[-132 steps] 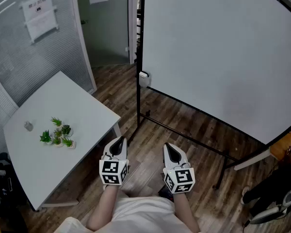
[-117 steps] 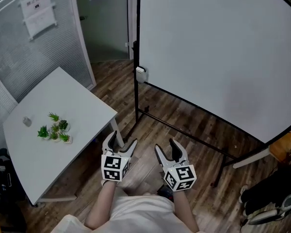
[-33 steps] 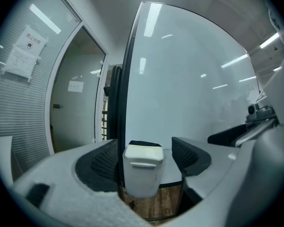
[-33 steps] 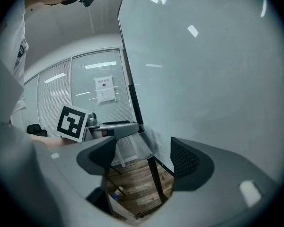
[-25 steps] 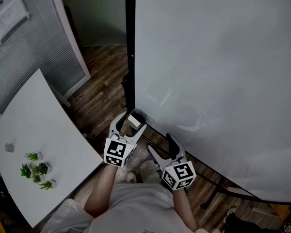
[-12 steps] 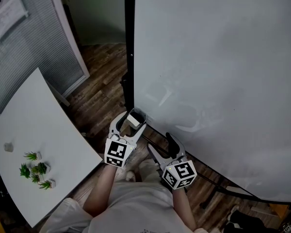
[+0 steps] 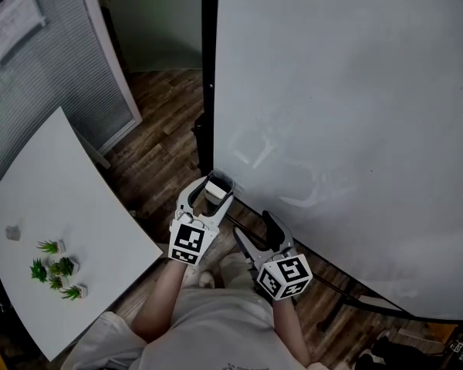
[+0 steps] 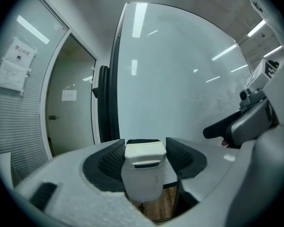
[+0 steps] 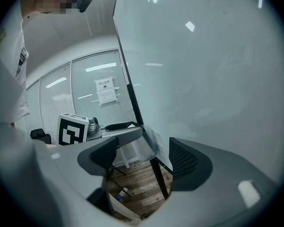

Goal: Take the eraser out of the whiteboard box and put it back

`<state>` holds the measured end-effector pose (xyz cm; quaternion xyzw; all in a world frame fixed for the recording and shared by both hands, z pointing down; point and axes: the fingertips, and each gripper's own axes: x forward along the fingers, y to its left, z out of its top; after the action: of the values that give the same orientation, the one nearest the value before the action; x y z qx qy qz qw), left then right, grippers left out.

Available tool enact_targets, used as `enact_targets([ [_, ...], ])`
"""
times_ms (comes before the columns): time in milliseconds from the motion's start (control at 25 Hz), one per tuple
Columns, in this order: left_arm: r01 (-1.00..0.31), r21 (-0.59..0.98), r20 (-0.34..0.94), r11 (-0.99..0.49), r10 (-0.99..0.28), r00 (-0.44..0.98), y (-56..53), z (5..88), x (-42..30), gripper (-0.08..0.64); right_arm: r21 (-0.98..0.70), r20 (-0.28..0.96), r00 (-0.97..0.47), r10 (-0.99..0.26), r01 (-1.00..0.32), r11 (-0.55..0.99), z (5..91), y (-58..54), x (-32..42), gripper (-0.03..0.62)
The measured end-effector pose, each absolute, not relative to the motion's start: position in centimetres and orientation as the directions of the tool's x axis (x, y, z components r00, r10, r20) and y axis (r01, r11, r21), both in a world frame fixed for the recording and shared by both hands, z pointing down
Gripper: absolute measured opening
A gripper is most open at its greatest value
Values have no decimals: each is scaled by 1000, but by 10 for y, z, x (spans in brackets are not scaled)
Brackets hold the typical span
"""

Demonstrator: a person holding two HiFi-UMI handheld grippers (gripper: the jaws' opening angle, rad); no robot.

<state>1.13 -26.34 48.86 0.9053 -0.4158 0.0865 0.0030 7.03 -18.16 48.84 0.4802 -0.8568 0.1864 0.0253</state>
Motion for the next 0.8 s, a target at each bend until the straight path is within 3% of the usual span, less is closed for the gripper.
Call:
enact_targets([
  [440,-763,4,138,-647,-755,641,-265,485,7,258,-306,221,-527,-821,-837,454,487,-180,73,337],
  [800,-766,-27,145,-642,-761,633,-267,487,9,258,-312,212,-512,-832,-843,439,485,-181,79,333],
])
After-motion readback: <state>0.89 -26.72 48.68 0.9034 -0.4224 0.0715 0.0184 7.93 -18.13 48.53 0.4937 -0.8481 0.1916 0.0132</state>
